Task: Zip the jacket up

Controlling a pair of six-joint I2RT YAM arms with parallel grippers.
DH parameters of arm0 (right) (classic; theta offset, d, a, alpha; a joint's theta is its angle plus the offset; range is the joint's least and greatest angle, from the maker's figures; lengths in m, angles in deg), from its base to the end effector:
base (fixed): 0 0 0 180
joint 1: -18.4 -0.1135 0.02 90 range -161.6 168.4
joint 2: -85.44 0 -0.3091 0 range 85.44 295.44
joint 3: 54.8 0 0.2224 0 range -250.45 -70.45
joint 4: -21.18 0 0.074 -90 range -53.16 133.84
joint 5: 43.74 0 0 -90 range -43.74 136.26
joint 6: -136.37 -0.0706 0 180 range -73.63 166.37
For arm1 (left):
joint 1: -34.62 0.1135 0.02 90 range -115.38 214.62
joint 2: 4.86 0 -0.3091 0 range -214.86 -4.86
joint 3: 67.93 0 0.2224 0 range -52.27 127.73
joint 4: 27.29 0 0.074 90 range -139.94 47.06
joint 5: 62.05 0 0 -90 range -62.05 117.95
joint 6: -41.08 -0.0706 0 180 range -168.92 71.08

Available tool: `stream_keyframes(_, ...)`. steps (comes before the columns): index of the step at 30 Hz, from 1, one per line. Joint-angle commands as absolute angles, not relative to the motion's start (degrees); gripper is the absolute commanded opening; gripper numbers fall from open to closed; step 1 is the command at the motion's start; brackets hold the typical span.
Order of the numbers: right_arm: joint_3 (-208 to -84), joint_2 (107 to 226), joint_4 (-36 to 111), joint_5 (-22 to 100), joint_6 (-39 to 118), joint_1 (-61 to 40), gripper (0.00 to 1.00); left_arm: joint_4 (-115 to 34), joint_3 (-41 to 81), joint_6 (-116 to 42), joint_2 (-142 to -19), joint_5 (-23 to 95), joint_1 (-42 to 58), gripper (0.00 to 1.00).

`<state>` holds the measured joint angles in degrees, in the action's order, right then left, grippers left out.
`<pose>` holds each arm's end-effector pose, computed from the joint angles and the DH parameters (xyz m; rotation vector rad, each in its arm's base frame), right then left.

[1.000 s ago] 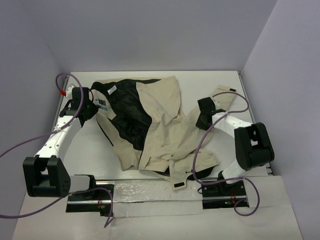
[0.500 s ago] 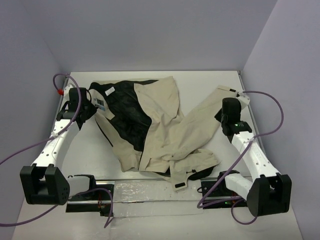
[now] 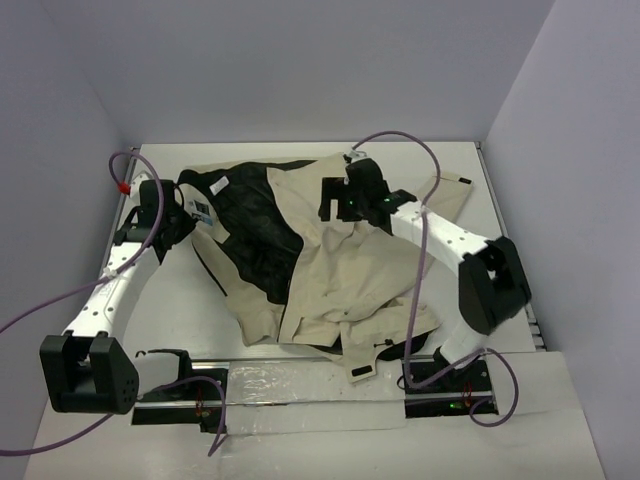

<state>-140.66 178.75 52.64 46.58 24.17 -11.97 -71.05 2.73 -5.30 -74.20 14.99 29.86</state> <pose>0.3202 0.1872 0.3024 -0.1605 2.2899 0.4801 0.2392 -0.0040 0.3115 -0.8706 2.1232 -0.1764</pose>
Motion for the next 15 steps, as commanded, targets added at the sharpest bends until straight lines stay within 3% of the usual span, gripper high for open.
stream_keyframes(1,-145.5,187.9,50.1,33.4,23.4,-12.8,0.84,-70.3,4.3,-5.8,-72.0,16.1,29.6,0.0)
stream_keyframes(3,-146.9,191.5,50.1,32.7,22.5,-13.7,0.63,-70.3,4.2,-5.6,-72.0,16.3,29.6,0.0)
stream_keyframes(4,-146.8,192.1,49.6,33.1,22.0,-13.9,0.38,-70.3,4.2,-5.6,-72.0,16.2,29.5,0.0)
stream_keyframes(5,-145.5,191.4,48.9,33.8,21.2,-13.8,0.2,-70.5,4.2,-5.6,-72.1,16.1,29.5,0.0)
stream_keyframes(7,-142.3,188.3,46.1,35.7,19.8,-13.3,0.0,-70.8,4.1,-5.8,-72.1,15.5,29.5,0.0)
stream_keyframes(11,-132.1,175.8,37.4,40.8,16.0,-10.8,0.0,-71.4,4.3,-6.3,-72.0,14.4,29.5,0.0)
stream_keyframes(15,-125.5,162.4,37.5,50.4,14.7,-8.3,0.0,-73.5,7.3,-7.7,-73.7,11.2,29.6,0.0)
